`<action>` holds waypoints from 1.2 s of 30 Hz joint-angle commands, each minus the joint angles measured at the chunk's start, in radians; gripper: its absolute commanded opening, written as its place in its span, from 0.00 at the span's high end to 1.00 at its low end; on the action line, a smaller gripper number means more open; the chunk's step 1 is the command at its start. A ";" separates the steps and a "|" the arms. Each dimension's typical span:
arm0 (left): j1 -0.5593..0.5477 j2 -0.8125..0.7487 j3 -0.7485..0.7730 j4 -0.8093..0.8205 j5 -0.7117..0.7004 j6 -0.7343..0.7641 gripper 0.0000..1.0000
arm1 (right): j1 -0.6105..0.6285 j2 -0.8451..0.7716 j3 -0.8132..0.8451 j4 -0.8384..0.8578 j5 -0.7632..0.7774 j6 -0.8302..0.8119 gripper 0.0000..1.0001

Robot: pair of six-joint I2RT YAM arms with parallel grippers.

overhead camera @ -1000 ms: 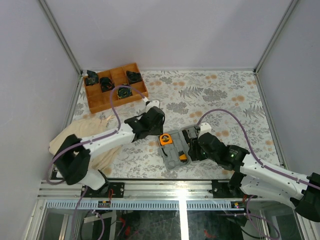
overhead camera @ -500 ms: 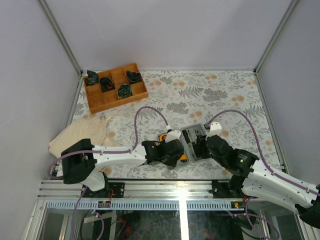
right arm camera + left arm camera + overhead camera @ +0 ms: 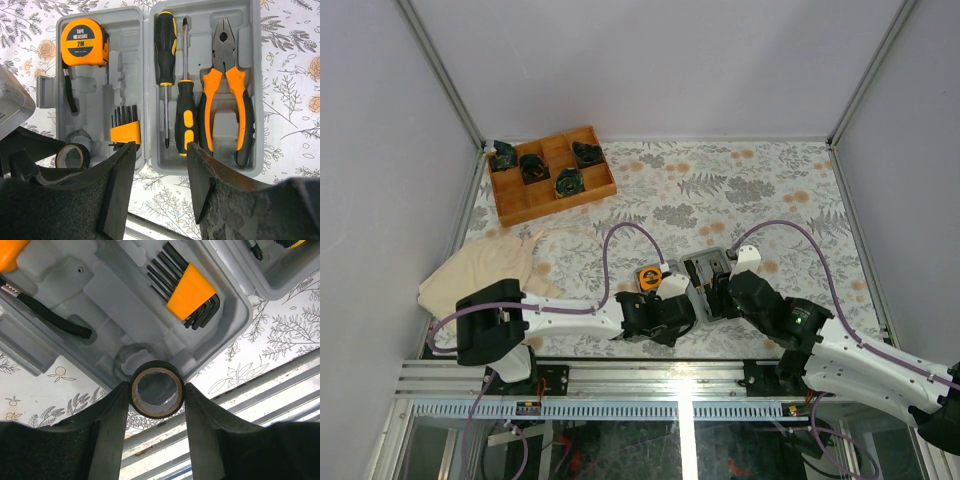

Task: Sort the tools into containers
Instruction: Place the engineering item in the storage box.

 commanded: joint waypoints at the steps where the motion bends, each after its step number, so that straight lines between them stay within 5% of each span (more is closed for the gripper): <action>1: 0.002 0.006 0.038 -0.028 -0.079 -0.003 0.61 | -0.004 0.002 0.008 0.030 0.010 0.019 0.48; 26: 0.010 0.052 0.026 -0.028 -0.117 -0.024 0.46 | -0.003 0.050 0.003 0.057 -0.038 0.022 0.47; 36: 0.016 -0.083 0.026 -0.052 -0.154 -0.038 0.42 | -0.004 0.053 0.013 0.061 -0.047 0.019 0.46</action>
